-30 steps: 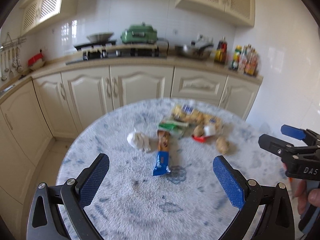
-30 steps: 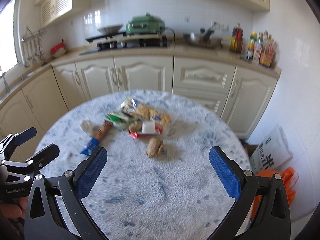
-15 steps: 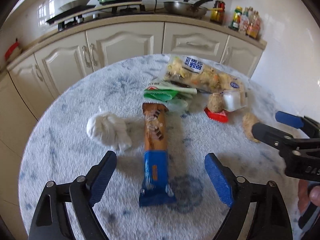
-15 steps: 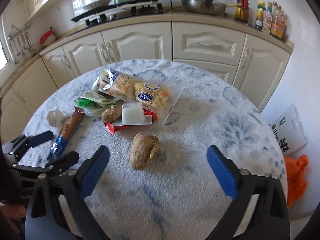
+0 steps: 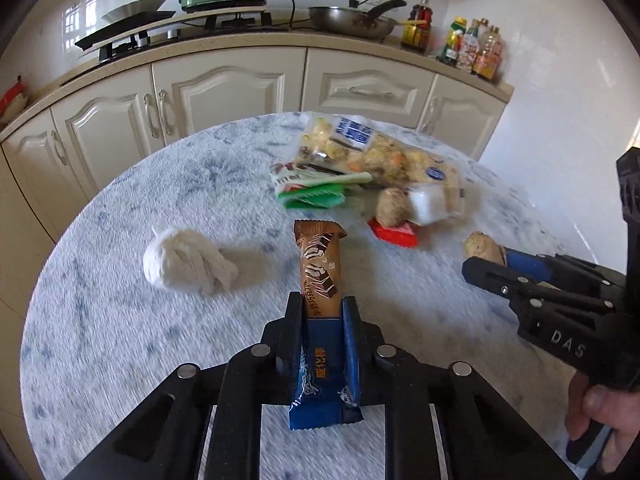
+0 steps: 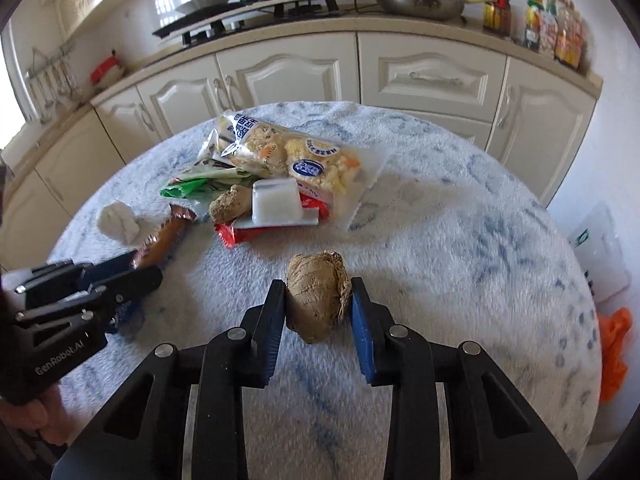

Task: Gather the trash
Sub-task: 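Grasp the blue chocolate bar with the left tool while the right tool grasps the bread roll, then carry the chocolate bar and bread roll to the blue bin with both tools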

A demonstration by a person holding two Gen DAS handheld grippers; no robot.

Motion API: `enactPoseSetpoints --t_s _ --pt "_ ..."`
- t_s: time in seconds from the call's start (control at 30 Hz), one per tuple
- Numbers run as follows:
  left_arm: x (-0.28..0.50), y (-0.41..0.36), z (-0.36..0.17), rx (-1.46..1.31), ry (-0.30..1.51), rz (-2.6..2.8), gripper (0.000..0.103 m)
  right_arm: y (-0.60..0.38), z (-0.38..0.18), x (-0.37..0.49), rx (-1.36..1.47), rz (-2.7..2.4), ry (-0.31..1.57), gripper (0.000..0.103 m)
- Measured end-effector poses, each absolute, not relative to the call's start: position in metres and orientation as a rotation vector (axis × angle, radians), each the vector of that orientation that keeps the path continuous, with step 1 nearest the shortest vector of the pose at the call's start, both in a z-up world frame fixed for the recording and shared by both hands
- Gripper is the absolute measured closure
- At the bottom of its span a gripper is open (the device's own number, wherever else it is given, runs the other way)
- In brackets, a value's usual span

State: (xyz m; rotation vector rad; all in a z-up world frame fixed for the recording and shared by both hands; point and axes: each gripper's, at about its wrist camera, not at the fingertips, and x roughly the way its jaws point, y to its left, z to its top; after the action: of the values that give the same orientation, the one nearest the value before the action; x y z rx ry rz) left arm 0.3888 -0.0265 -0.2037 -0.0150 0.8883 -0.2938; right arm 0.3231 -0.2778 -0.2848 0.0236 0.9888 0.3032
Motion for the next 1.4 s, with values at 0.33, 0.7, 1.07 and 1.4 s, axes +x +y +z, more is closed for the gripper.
enactPoseSetpoints --t_s 0.33,0.7,1.07,1.4 --pt "0.34 -0.029 -0.203 -0.036 0.862 -0.307 0.089 -0.3 -0.279 0.285 0.053 0.3 0.993 0.071" --pt "0.272 -0.045 -0.193 -0.024 0.833 -0.32 0.089 -0.309 -0.278 0.25 0.031 0.285 0.987 0.071" --pt "0.257 -0.039 -0.194 -0.059 0.847 -0.27 0.089 -0.299 -0.279 0.25 -0.037 0.291 0.994 0.047" --pt "0.239 -0.037 -0.18 -0.064 0.819 -0.285 0.089 -0.297 -0.278 0.248 -0.074 0.286 0.988 0.072"
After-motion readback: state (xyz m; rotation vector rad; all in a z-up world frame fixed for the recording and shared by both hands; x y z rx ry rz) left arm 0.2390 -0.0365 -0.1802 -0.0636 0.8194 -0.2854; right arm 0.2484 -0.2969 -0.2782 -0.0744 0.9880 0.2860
